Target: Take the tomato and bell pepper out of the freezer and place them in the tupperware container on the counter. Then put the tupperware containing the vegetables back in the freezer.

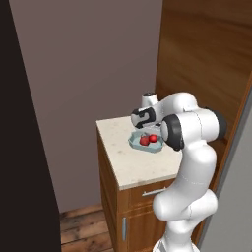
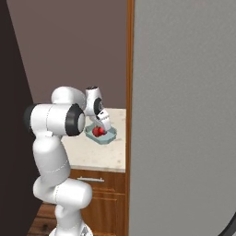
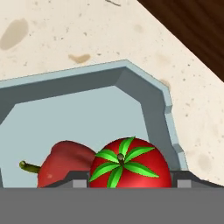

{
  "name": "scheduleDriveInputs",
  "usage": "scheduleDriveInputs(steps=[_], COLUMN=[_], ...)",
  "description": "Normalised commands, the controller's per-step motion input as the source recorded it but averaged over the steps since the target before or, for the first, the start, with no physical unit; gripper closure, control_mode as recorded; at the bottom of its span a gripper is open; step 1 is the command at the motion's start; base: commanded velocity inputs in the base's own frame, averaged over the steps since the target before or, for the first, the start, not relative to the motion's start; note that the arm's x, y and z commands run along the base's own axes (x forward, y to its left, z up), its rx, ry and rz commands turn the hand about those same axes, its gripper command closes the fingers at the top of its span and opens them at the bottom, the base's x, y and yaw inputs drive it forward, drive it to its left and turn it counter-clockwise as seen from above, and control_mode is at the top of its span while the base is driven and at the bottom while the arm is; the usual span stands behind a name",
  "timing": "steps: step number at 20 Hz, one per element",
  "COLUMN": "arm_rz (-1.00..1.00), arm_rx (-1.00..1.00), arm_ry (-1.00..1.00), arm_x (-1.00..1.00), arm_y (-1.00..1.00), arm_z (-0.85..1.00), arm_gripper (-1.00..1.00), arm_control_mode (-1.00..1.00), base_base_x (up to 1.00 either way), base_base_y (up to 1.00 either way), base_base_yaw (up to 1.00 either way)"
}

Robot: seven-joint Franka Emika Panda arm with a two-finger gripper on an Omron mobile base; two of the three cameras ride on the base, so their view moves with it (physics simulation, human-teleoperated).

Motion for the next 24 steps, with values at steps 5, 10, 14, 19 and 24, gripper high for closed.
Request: scheduleDriveInputs(steps=[5, 10, 14, 19, 24], arm_rz=[0.0, 0.0, 0.0, 0.0, 0.0], arm_rx=[0.0, 0.0, 0.0, 0.0, 0.0], arm_ry=[-0.01, -0.1, -0.19, -0.18, -0.12], arm_x=[0.0, -0.12, -0.39, -0.28, -0.16], arm_y=[0.0, 0.0, 0.0, 0.0, -0.34], arm_z=[-0.16, -0.03, 0.02, 0.12, 0.23], arm_gripper=[-1.0, -1.0, -1.0, -1.0, -1.0], arm_control_mode=[-1.0, -1.0, -1.0, -1.0, -1.0], base_base_x=[0.0, 0.0, 0.0, 0.0, 0.0], base_base_y=[0.0, 0.0, 0.0, 0.0, 0.0], base_base_yaw=[0.0, 0.0, 0.0, 0.0, 0.0])
